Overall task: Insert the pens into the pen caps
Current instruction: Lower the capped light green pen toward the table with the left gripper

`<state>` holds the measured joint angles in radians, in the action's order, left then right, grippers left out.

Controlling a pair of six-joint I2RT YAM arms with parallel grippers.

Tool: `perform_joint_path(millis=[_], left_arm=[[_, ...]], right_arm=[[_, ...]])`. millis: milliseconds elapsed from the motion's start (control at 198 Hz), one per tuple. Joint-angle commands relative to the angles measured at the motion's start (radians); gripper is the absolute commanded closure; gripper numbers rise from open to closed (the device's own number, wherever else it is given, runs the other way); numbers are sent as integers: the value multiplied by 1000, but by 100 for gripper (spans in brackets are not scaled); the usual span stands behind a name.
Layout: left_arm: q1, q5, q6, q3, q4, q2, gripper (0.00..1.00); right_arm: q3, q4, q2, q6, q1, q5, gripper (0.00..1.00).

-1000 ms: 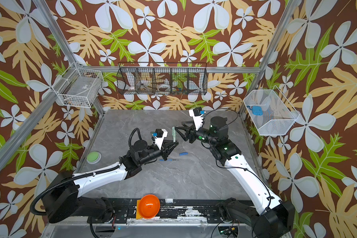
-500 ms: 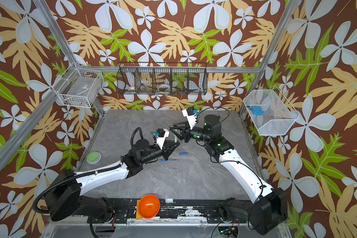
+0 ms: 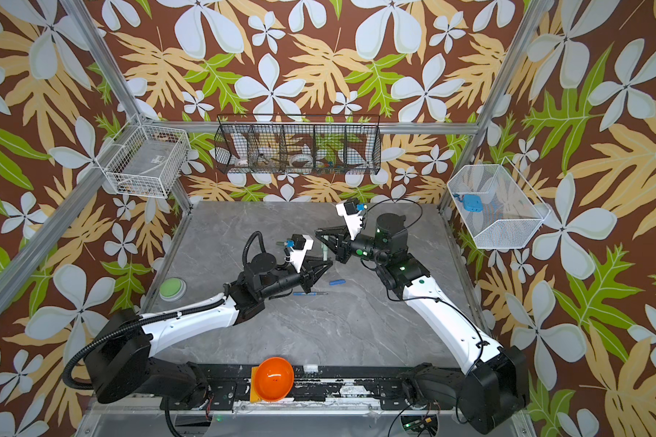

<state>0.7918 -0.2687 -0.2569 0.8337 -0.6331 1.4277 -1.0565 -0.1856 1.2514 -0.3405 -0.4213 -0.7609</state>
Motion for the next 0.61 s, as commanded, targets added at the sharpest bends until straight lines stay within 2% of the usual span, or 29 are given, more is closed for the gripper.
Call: perform_joint_path(millis=[0, 101, 217, 308, 464, 601], left_arm=[[-40, 13, -57, 23, -190, -14, 100], [-74, 7, -52, 54, -240, -24, 100], [-78, 28, 16, 126, -219, -26, 100], [-78, 13, 22, 167, -255, -21, 100], [-80, 5, 8, 206, -313, -18, 100], [-82, 12, 35, 206, -272, -38, 100]], right_arm=[[27, 40, 1, -42, -5, -80, 100], [54, 40, 4, -49, -8, -90, 100], [98, -5, 5, -84, -16, -92, 100], [128, -59, 12, -118, -35, -80, 100], [161, -118, 25, -144, -66, -35, 100], [168, -104, -8, -133, -65, 37, 100]])
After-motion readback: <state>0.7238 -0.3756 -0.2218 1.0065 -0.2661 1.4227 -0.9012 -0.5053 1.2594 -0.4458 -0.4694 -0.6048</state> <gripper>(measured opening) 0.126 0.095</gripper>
